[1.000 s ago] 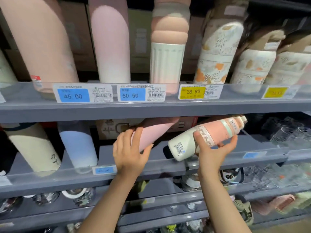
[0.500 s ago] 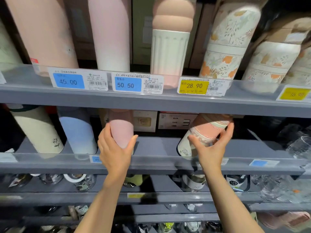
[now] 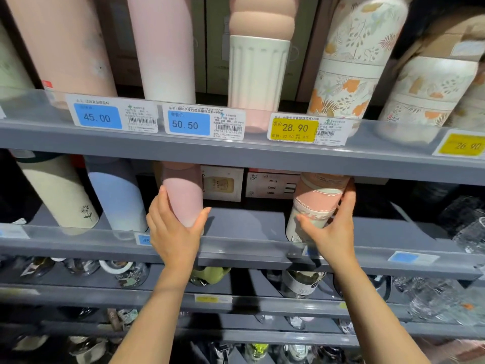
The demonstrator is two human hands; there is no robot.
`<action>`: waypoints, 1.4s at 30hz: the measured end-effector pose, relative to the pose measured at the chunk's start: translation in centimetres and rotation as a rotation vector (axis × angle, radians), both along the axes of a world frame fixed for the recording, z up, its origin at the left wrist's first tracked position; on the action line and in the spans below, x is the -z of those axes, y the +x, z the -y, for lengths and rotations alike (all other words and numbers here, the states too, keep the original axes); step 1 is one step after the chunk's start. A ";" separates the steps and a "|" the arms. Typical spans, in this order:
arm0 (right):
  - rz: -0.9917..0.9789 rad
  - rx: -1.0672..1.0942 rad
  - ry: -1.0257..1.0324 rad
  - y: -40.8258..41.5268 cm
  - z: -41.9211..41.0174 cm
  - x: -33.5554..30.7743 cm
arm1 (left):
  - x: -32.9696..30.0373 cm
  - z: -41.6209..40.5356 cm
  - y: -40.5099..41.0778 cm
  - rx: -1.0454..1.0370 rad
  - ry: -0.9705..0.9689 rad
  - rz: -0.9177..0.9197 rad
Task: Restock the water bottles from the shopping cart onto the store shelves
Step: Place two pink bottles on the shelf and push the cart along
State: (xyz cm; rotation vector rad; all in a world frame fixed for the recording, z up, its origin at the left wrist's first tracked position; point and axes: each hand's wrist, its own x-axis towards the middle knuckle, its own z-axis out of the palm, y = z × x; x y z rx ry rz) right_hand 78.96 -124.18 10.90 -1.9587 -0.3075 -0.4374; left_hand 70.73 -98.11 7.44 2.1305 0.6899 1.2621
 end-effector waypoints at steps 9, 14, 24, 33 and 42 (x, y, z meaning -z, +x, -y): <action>-0.016 0.023 -0.049 0.0 1.3 0.0 | 0.1 0.1 0.2 -0.010 -0.002 0.002; 0.024 0.185 -0.143 -0.8 0.7 1.0 | 0.2 0.2 0.0 -0.010 0.003 0.003; 0.073 0.196 -0.195 -0.6 1.2 2.2 | 0.5 0.4 -0.8 0.036 0.060 -0.030; 0.077 0.207 -0.224 -1.4 1.5 2.7 | 0.5 0.2 -1.0 0.049 0.038 -0.077; 0.232 0.194 -0.373 -8.2 -1.2 4.1 | 1.9 -2.6 -9.5 0.136 0.209 -0.220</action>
